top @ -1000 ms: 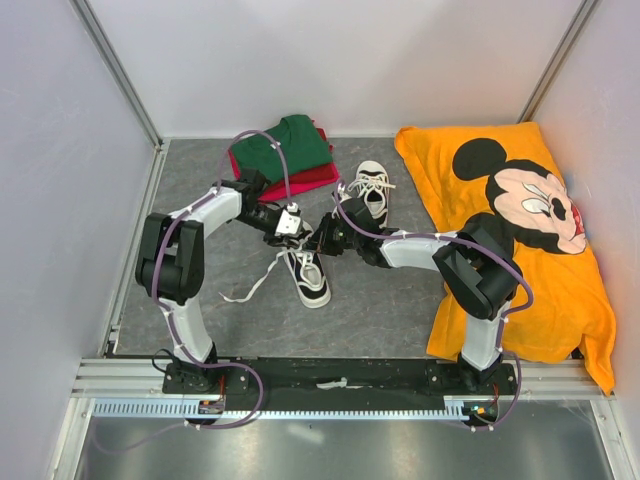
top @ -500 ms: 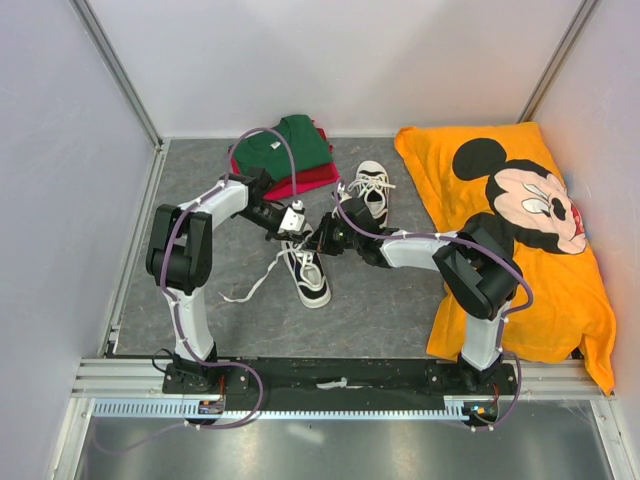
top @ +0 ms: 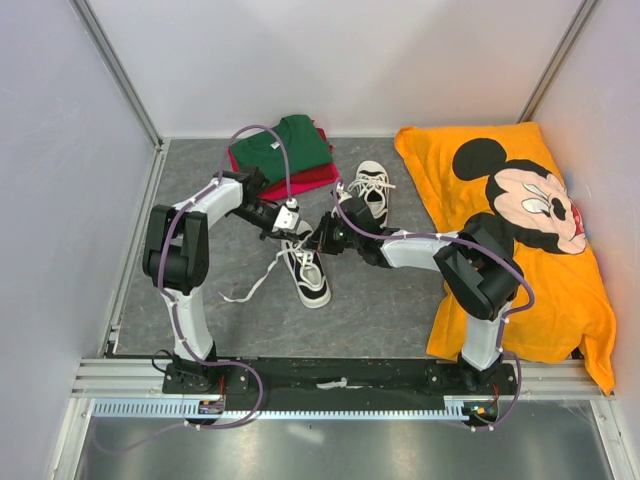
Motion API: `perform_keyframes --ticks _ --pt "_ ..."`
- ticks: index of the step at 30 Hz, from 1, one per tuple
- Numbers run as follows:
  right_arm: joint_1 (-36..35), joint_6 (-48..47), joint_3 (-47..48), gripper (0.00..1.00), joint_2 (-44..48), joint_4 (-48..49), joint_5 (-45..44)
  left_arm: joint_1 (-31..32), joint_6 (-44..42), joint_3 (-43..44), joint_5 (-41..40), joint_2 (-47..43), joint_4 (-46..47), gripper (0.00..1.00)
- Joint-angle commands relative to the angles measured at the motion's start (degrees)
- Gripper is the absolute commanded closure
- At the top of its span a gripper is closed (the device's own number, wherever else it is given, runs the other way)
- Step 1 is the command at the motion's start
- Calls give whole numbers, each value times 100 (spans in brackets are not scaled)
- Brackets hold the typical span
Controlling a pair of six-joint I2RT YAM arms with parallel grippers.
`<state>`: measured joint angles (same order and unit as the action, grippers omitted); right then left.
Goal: Tie the shoes
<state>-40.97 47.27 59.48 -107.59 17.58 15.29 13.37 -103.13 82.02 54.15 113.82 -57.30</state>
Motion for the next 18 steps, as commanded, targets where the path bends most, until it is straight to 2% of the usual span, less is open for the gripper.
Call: perform_keyframes --ticks 1,6,7,9,10,11,18 --pt "19 -227 -68 100 221 122 53 -124 30 -116 139 -430 280 98" --pt "28 -253 -33 100 168 123 79 -132 74 -63 114 -448 351 99" --pt "28 -262 -25 97 168 131 88 -132 39 -63 96 -457 351 98" --pt "45 -270 -7 82 168 131 202 -141 4 -90 52 -475 360 99" --pt "54 -279 -7 66 194 140 237 -150 12 -90 34 -475 351 98" --pt "63 -314 -16 61 256 166 299 -150 21 -81 34 -475 351 99" --pt "80 -1113 -103 59 818 202 992 -246 389 -45 262 -527 351 99"
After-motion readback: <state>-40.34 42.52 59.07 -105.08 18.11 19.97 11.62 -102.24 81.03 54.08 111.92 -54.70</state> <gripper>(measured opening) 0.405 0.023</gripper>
